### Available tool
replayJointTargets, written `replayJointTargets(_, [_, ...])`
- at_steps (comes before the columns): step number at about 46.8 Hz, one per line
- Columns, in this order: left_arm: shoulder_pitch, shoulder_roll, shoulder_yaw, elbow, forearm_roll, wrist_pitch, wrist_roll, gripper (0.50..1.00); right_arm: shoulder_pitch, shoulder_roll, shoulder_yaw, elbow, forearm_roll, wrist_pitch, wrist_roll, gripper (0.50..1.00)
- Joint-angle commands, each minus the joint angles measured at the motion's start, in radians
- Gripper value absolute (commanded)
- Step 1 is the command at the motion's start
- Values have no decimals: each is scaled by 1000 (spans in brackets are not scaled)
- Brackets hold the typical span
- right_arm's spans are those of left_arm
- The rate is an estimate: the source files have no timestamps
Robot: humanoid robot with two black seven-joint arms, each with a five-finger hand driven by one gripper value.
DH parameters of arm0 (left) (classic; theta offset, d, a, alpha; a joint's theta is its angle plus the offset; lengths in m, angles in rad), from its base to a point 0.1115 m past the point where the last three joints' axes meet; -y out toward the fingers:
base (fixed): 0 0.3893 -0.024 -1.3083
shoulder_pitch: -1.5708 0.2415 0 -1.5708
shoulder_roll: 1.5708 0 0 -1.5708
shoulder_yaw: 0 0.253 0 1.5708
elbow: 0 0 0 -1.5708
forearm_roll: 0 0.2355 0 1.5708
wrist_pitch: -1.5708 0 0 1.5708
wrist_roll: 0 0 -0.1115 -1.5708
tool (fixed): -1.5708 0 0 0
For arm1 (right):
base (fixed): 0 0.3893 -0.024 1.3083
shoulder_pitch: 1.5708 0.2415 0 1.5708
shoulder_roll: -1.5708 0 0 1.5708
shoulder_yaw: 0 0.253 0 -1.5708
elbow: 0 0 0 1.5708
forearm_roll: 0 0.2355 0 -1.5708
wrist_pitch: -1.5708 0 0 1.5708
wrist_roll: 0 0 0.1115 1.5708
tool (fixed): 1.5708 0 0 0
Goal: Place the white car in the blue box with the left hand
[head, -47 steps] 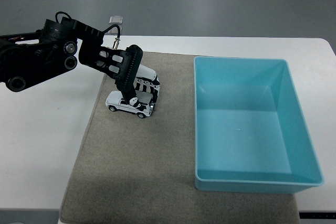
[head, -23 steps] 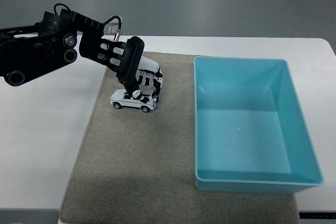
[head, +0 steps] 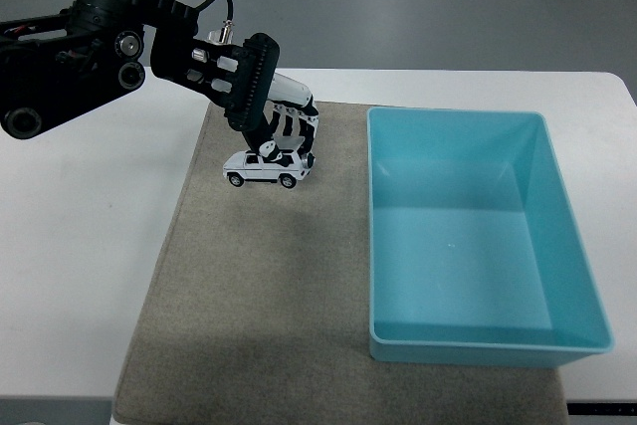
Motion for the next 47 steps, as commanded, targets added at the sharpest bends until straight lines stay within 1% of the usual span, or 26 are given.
replayJointTargets(1, [-12, -3, -16, 0, 0, 0, 0, 500, 0, 0, 0, 0, 0, -1, 2, 936])
replayJointTargets(20, [-93, -17, -113, -2, -1, 0, 2, 500, -1, 0, 0, 0, 0, 0, 0, 936])
replayJointTargets(32, [-128, -87, -133, -3, -3, 0, 2, 500, 0, 0, 0, 0, 0, 0, 0, 936])
replayJointTargets(47, [-130, -212, -138, -2, 0, 0, 2, 500, 0, 0, 0, 0, 0, -1, 0, 936])
